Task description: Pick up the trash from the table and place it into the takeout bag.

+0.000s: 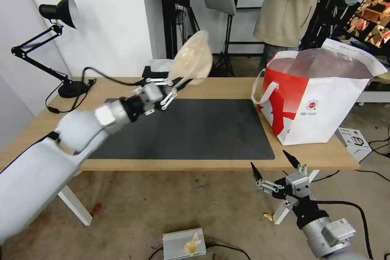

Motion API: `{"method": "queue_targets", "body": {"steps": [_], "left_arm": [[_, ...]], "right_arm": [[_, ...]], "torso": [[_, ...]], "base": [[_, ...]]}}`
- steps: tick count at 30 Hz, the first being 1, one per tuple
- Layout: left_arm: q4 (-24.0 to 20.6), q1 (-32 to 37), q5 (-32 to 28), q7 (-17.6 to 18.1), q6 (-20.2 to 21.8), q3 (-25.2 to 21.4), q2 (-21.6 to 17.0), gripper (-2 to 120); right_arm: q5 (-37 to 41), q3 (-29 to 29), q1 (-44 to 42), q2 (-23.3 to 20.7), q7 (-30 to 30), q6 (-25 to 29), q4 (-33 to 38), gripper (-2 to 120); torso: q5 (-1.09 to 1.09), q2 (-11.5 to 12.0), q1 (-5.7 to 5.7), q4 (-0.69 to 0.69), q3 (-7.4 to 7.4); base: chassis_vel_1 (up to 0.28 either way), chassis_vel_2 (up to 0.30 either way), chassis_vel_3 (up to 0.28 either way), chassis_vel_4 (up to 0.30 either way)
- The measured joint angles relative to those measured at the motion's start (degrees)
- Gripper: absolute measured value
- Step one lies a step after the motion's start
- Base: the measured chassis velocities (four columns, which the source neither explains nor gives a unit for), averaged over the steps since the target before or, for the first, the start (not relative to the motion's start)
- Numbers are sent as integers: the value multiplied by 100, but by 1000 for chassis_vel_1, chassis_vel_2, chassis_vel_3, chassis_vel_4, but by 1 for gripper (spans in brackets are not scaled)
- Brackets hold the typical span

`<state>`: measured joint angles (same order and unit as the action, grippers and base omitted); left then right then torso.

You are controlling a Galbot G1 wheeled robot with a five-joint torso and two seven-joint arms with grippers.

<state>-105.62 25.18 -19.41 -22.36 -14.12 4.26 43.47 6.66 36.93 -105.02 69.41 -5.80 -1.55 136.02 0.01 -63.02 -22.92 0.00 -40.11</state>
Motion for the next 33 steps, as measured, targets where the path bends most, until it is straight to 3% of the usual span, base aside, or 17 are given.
{"method": "queue_targets", "body": {"steps": [9,21,33], "left_arm": [[700,-836,329,-13,-39,762,677,0],[1800,-1507,1023,-90,-288,1277,1716,0],[2508,-2064,1700,-190,-534,1458,2385,0]], "right_arm": [[0,0,0,0,0,0,0,100],[0,0,0,0,0,0,0,100],[0,0,0,0,-1,0,0,100]], "torso": [[-1,0,0,0,0],[0,0,0,0,1],[0,0,0,1,0]], "base": [[0,0,0,0],[0,0,0,0],[0,0,0,0]]}}
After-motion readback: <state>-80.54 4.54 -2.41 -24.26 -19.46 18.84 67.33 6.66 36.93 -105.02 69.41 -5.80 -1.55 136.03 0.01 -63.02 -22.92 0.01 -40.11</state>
